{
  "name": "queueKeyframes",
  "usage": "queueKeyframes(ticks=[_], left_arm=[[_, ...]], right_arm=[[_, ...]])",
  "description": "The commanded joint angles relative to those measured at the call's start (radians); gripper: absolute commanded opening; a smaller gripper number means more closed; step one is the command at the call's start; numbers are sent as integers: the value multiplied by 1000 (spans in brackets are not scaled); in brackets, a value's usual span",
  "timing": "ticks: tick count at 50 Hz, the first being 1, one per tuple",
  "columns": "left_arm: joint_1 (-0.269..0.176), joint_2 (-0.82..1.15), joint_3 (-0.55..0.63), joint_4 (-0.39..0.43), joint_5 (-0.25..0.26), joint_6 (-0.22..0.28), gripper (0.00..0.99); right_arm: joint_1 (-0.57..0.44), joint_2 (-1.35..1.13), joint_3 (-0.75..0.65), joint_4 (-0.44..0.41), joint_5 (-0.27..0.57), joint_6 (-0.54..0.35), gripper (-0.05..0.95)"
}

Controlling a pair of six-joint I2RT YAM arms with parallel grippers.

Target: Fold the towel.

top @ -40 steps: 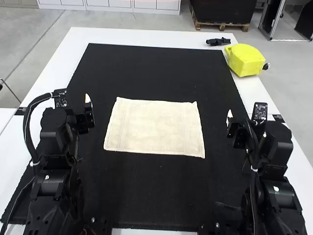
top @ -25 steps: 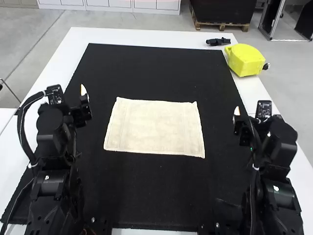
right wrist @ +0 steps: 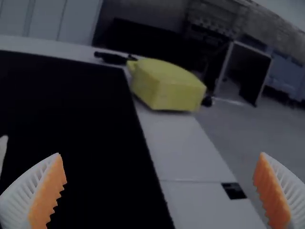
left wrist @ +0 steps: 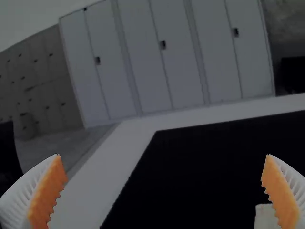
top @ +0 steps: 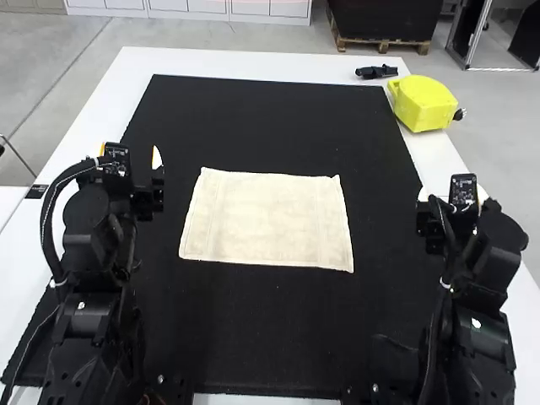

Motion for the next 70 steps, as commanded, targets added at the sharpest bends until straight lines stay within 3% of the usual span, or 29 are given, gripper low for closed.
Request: queueKeyframes(ticks=[1, 9, 11, 18, 26, 31, 42, 51, 58, 61, 63, 65, 68, 70], left_arm=[[-6, -10, -5, 7, 23, 13, 962], [-2, -10, -5, -13, 23, -14, 962], [-12, -10, -5, -18, 37, -11, 964], [-63, -10, -5, 5, 46, -5, 964], [-121, -10, -5, 47, 46, -2, 962], [-120, -10, -2, 142, 61, -2, 959], [-118, 39, 87, 153, 70, 16, 956], [-120, 320, 256, 168, 57, 16, 956], [-111, 608, 391, 189, 37, 15, 957], [-115, 712, 441, 139, 35, 22, 959], [-118, 786, 469, 114, 35, 49, 959], [-120, 864, 487, 102, 35, 115, 959], [-123, 969, 510, 128, 31, 139, 961], [-126, 1038, 536, 119, 27, 174, 961]], right_arm=[[4, -10, -8, 5, -67, 0, 910], [4, -10, -9, 0, -122, 32, 910], [11, -12, -8, 3, -173, 46, 910], [53, -12, -8, 57, -227, 69, 910], [83, -10, -8, 169, -191, 147, 908], [75, -12, -5, 207, -175, 184, 908], [58, 26, 60, 244, -241, 216, 908], [53, 302, 270, 258, -234, 279, 908], [58, 560, 439, 256, -171, 279, 908], [67, 649, 488, 200, -164, 272, 908], [78, 723, 512, 186, -158, 261, 908], [101, 806, 534, 169, -138, 192, 908], [152, 910, 574, 161, -115, 143, 910], [199, 994, 618, 129, -47, 91, 910]])
